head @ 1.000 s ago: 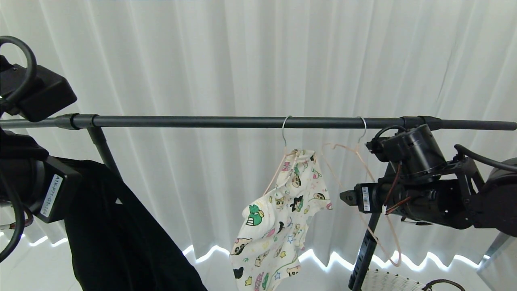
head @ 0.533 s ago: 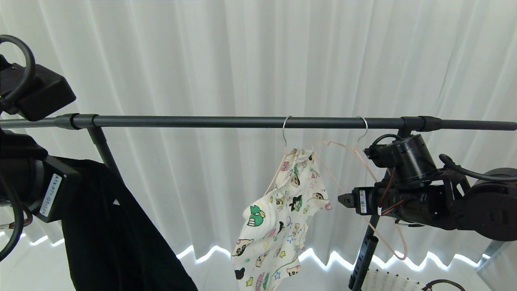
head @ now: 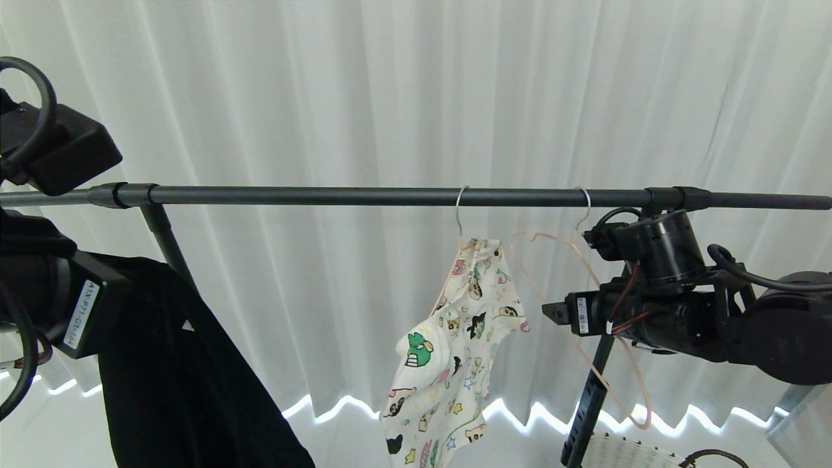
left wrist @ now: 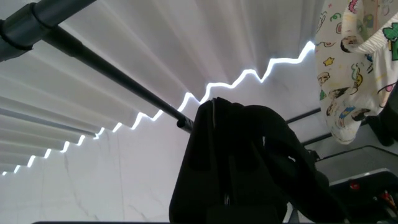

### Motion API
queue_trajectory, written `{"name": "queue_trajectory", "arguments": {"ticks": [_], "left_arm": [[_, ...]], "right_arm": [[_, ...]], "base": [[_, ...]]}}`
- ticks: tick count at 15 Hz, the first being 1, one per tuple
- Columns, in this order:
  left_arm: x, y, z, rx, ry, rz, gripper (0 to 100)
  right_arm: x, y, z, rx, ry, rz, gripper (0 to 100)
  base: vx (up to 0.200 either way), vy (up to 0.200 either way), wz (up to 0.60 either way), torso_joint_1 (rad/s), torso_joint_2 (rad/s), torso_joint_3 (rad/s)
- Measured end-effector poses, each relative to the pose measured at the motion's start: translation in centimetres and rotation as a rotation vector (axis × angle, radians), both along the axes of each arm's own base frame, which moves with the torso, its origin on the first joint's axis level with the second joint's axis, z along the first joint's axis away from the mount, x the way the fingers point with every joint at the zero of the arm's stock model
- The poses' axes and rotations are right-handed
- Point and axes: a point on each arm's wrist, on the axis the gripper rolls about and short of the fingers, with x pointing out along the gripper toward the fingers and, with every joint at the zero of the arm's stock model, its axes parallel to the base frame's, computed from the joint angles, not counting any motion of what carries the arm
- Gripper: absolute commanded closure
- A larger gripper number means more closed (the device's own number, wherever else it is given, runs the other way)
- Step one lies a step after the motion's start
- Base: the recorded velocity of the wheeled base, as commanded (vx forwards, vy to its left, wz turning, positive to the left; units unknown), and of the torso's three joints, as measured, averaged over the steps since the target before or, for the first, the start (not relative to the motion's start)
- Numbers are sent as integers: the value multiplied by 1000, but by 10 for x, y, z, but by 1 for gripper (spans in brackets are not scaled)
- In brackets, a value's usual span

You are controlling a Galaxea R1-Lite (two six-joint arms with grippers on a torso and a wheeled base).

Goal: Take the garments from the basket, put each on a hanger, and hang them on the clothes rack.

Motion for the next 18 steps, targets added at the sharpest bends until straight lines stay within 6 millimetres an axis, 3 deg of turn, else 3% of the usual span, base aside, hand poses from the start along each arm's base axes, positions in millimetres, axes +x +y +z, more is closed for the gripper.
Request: {"name": "queue_trajectory", "arguments": {"ticks": [5, 13, 18], "left_arm": [[-3, 1, 1, -3, -7, 0, 100], [-5, 2, 1, -5, -11, 0, 100], [-8, 3, 3, -9, -22, 0, 100]], "right_arm": [[2, -2, -8, -11, -6, -3, 100], [2, -6, 2, 15, -96, -57, 100], [-14, -17, 7, -30, -205, -55, 100]], "base": [[0, 0, 0, 0, 0, 0], [0, 0, 0, 0, 0, 0], [0, 0, 0, 0, 0, 0]]}}
